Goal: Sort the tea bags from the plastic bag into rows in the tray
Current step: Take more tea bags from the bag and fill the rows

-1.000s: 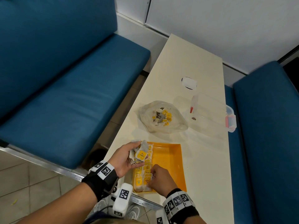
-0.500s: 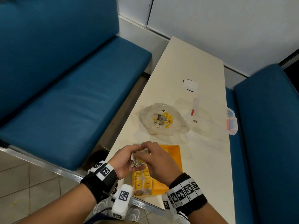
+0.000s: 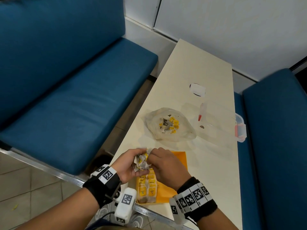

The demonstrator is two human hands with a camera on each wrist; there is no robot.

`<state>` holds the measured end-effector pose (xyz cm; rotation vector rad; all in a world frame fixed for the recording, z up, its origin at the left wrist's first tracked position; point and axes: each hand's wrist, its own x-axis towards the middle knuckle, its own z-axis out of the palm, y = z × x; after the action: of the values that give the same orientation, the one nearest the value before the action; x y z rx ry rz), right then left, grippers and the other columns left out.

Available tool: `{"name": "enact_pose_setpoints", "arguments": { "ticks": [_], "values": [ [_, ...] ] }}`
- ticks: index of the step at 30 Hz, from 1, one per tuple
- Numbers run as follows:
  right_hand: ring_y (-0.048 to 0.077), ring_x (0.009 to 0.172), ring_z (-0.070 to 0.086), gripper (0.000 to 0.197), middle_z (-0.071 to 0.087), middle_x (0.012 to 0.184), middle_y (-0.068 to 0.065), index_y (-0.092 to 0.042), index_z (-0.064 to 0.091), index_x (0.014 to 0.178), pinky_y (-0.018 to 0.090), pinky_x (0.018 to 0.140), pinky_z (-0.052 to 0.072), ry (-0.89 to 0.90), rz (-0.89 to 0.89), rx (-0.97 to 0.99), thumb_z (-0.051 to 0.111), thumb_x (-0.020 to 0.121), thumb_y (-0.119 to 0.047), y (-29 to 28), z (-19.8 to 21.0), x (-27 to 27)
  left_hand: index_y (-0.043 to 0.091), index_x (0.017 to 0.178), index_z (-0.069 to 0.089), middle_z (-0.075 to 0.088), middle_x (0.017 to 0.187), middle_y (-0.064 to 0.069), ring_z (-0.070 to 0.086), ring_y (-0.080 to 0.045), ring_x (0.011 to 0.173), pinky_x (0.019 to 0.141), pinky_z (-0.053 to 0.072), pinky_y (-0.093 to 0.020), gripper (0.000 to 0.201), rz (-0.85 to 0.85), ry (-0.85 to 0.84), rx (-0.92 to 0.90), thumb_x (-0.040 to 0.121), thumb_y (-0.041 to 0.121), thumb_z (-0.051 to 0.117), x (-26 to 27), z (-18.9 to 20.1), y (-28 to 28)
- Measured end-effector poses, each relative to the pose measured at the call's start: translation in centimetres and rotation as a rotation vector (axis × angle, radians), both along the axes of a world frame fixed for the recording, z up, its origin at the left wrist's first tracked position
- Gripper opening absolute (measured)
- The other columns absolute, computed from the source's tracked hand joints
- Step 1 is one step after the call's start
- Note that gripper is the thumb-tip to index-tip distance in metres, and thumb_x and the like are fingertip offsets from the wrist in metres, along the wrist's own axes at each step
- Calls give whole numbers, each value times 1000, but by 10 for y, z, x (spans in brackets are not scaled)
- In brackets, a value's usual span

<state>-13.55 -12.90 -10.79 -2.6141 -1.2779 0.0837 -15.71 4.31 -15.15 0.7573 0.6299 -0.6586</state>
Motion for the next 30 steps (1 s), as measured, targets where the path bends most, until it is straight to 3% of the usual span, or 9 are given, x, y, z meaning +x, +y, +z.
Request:
{"name": "enact_pose_setpoints", "arguments": {
  "ticks": [5,10,15,19,30],
  "values": [
    [22,74,59,16,60,89,-2,-22,65,95,37,58,49,56,-191,172,54,85,-18,-21,8,8,6,127,65,69,125,-21,73,-36,101,77,61,-46,39,10,42,7,95,27,65,1,-1,3],
    [14,75,59,18,56,97,-4,-16,74,100,29,63,50,136,-403,154,60,89,-14,-44,-1,19,7,127,63,71,122,-21,73,-38,104,78,60,-48,38,33,53,12,94,25,66,4,-1,2],
    [26,83,64,21,58,103,3,-12,74,109,35,70,52,199,-502,17,59,95,-12,-48,-21,30,6,127,64,72,121,-19,72,-37,105,77,60,-46,38,24,51,21,95,27,66,6,1,1],
    [25,94,63,18,65,105,2,-18,70,107,36,76,50,217,-547,-79,57,95,-18,-45,-30,34,6,127,63,72,119,-20,72,-37,106,77,60,-45,38,23,52,30,95,26,66,6,2,1],
    [30,88,63,17,54,108,4,-14,68,105,34,68,47,225,-576,-190,53,96,-13,-26,-54,45,6,125,64,73,118,-20,73,-37,103,80,60,-47,36,28,50,46,94,26,67,5,3,1]
  ]
}}
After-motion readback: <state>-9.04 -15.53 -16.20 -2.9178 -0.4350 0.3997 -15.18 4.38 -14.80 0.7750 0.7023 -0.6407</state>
